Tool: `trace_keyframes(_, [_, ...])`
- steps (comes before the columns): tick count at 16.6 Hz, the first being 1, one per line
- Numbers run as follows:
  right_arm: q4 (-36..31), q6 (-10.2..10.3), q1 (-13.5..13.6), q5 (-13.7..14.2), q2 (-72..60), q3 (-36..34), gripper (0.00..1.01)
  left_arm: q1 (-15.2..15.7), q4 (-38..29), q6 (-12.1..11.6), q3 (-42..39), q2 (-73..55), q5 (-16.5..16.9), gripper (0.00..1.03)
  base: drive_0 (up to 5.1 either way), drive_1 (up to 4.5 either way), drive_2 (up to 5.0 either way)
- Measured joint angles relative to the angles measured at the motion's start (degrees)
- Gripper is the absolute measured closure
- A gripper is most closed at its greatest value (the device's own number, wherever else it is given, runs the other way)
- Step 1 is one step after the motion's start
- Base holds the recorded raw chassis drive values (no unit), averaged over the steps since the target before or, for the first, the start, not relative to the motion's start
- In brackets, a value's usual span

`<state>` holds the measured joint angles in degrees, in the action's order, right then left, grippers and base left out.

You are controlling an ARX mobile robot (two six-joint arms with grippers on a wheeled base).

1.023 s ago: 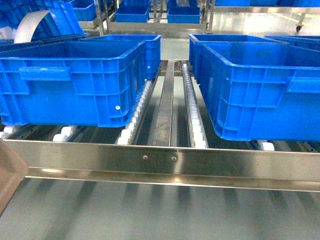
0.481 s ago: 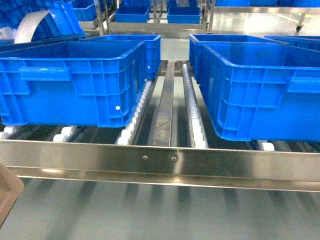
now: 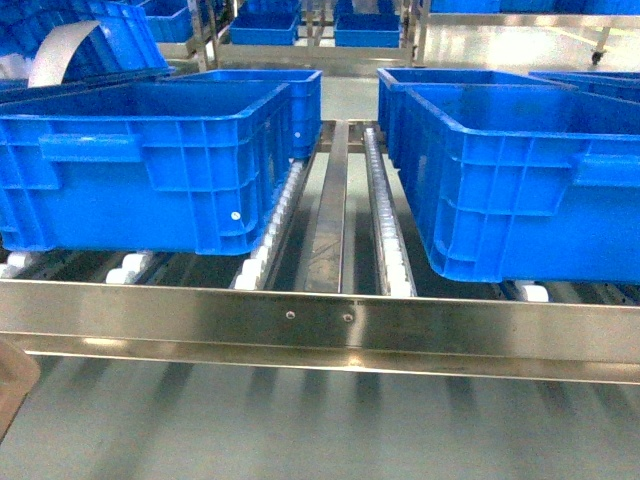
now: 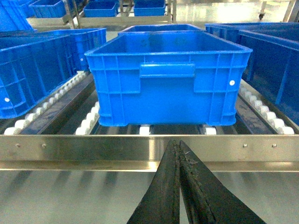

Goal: Place part in tray to right shelf

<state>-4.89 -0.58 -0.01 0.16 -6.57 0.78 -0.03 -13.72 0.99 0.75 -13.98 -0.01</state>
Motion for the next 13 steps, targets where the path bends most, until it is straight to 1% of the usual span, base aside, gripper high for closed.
trace_keyframes(1, [5.51,0.0,0.0,-0.11,4.96,0.0,0.99,0.0,1.16,0.0,0.0,1.01,-0.22,0.9,0.0,0.0,0.0])
trace_keyframes(2, [4.0,0.0,0.0,-0.17,6.34,0.22,0.99,0.0,2.14,0.04,0.0,2.01,0.02,0.9,0.0,0.0,0.0])
trace_keyframes(3, [5.49,0.0,0.0,-0.2,6.29,-0.02,0.99,0.0,3.08,0.02,0.0,2.97,-0.04,0.9,0.0,0.0,0.0])
trace_keyframes(4, [5.11,0.02,0.0,-0.2,6.29,-0.02,0.99,0.0,3.58,-0.02,0.0,3.63,0.07,0.9,0.0,0.0,0.0])
trace_keyframes(5, [4.98,0.02,0.0,-0.17,6.29,-0.02,0.99,0.0,5.92,0.0,0.02,5.18,-0.02,0.9,0.0,0.0,0.0])
trace_keyframes(6, [5.22,0.02,0.0,-0.13,6.29,-0.02,0.99,0.0,13.55,0.02,0.02,10.58,0.04,0.9,0.0,0.0,0.0])
trace_keyframes(7, [5.09,0.02,0.0,-0.17,6.29,-0.02,0.99,0.0,14.16,0.0,0.02,13.35,0.0,0.9,0.0,0.0,0.0])
trace_keyframes(8, [5.05,0.02,0.0,-0.2,6.29,-0.02,0.99,0.0,13.14,-0.02,0.13,13.35,-0.09,0.9,0.0,0.0,0.0])
trace_keyframes(9, [5.18,0.02,0.0,-0.15,6.29,-0.02,0.99,0.0,14.75,0.04,0.07,13.35,0.02,0.9,0.0,0.0,0.0])
trace_keyframes(11, [5.07,0.02,0.0,-0.17,6.29,-0.02,0.99,0.0,13.81,0.0,0.04,13.4,-0.04,0.9,0.0,0.0,0.0])
trace_keyframes(13, [5.09,0.02,0.0,-0.15,6.29,-0.02,0.98,0.0,14.32,0.0,0.04,13.4,-0.02,0.9,0.0,0.0,0.0])
